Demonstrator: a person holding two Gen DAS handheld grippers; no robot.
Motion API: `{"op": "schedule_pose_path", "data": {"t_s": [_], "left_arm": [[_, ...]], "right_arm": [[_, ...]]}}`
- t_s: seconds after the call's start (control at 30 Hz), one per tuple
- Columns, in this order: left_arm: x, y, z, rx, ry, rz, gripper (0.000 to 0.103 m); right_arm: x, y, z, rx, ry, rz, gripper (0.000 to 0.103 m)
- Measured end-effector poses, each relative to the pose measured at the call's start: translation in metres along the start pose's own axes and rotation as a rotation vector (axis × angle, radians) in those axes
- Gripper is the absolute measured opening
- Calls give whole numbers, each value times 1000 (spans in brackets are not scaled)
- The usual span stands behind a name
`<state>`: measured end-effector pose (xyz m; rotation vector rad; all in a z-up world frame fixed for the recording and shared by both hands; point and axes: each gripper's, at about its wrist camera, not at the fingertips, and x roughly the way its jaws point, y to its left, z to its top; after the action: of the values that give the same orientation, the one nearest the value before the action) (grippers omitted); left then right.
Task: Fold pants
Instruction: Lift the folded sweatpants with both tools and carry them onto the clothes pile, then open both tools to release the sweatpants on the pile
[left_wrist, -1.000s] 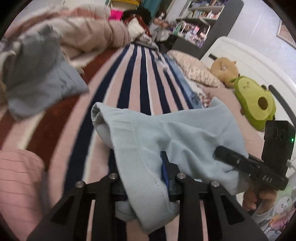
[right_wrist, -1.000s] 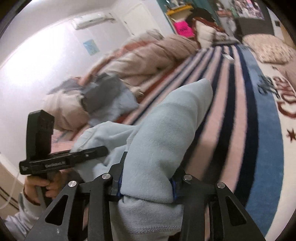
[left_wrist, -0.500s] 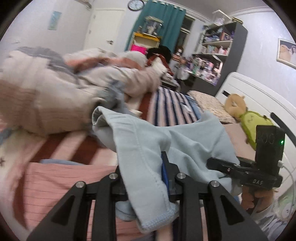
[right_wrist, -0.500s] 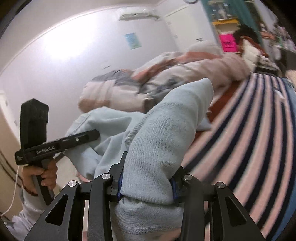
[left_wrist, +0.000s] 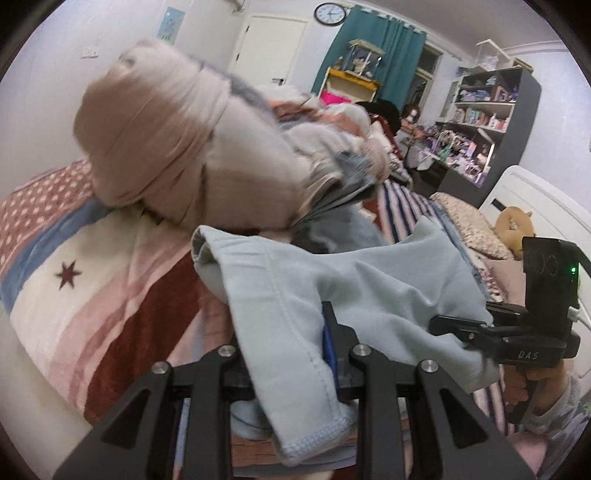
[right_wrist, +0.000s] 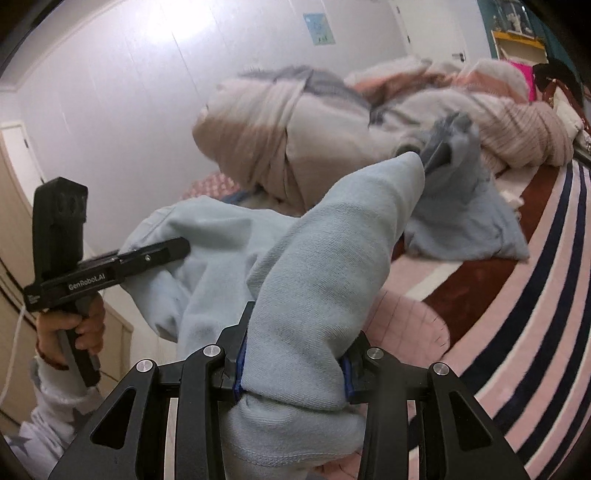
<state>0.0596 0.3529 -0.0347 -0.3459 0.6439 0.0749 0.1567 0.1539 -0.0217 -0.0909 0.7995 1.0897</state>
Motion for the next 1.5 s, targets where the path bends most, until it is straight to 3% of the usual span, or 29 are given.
{"op": "schedule_pose_path", "data": {"t_s": [0.17, 0.37, 0.5, 0.57, 0.77, 1.1, 1.3, 1.37, 1.5], "left_arm": [[19, 31, -25, -46, 56, -44, 27], [12, 31, -33, -25, 29, -104, 29], [17, 24, -28, -9, 44, -107, 30], [23, 22, -30, 12, 73, -87, 36], [23, 26, -34, -6, 83, -72, 40], [7, 19, -35, 18, 49, 42, 49], [-9, 7, -39, 27, 22, 137, 57], [-17, -1, -41, 38, 8, 166, 70], [-31, -22, -46, 75, -26, 217, 73]], "right_arm": [[31, -9, -15, 6, 72, -48, 33], [18, -12, -22, 22, 65, -61, 33], [6, -4, -23, -1, 48, -102, 33], [10, -8, -25, 21, 72, -107, 33], [22, -16, -31, 35, 91, -134, 43], [14, -11, -28, 21, 88, -147, 54], [-1, -4, -32, -13, 71, -169, 54], [-8, -2, -34, -12, 58, -164, 54], [-25, 3, -39, -21, 38, -147, 54]]}}
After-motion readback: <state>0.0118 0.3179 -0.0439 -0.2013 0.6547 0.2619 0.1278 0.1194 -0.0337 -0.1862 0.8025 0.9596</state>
